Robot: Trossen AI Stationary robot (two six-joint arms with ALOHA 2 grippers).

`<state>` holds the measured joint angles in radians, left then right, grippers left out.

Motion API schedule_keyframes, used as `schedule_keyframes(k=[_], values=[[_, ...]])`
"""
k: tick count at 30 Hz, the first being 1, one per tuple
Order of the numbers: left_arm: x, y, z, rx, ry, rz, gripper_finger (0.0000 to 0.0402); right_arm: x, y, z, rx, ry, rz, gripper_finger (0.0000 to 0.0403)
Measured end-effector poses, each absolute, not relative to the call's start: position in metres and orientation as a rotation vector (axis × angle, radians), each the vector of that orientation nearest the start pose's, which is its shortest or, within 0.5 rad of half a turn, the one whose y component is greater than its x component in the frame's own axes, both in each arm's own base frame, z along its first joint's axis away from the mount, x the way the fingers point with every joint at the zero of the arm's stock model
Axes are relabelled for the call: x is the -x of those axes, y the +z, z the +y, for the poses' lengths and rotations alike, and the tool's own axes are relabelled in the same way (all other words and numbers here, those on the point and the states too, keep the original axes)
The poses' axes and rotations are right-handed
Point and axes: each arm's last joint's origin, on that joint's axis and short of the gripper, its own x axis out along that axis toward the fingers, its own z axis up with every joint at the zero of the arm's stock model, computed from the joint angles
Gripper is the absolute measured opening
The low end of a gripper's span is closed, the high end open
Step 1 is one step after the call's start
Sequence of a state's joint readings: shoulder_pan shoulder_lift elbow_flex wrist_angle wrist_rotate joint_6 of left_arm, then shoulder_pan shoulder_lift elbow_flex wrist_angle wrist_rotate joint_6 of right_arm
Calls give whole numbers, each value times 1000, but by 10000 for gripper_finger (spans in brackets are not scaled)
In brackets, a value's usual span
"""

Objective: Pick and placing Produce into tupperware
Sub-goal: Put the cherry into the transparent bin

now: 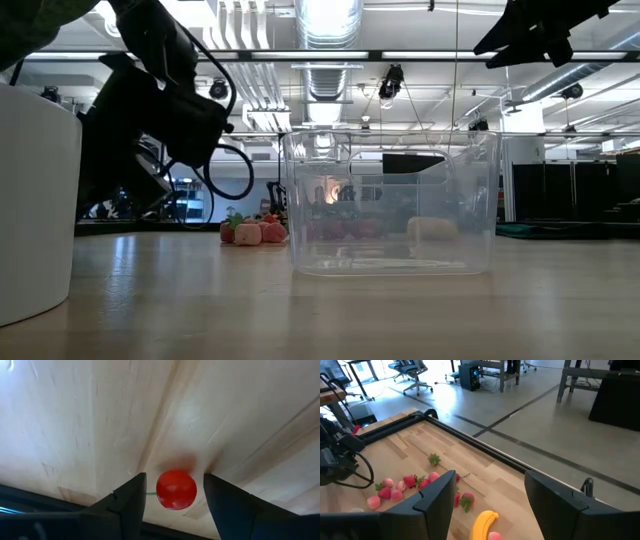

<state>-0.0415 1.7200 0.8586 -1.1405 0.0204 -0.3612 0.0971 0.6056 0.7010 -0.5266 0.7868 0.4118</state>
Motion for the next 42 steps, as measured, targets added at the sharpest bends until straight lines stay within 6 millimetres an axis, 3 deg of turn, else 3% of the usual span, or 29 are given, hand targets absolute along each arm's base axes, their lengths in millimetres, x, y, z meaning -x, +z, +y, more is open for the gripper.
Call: schedule_keyframes(k=[13,31,37,42], values=[[-224,131,-10,219,313,1971,94,-122,297,-9,-188,-750,278,228],[-218,137,-9,163,276,2019,97,-121,295,-9,-174,-752,302,228],[-232,149,-6,45,258,1942,97,-121,294,-9,-172,-753,305,228],[-253,165,16,-62,310,1824,96,-121,294,-9,-200,-757,294,228]])
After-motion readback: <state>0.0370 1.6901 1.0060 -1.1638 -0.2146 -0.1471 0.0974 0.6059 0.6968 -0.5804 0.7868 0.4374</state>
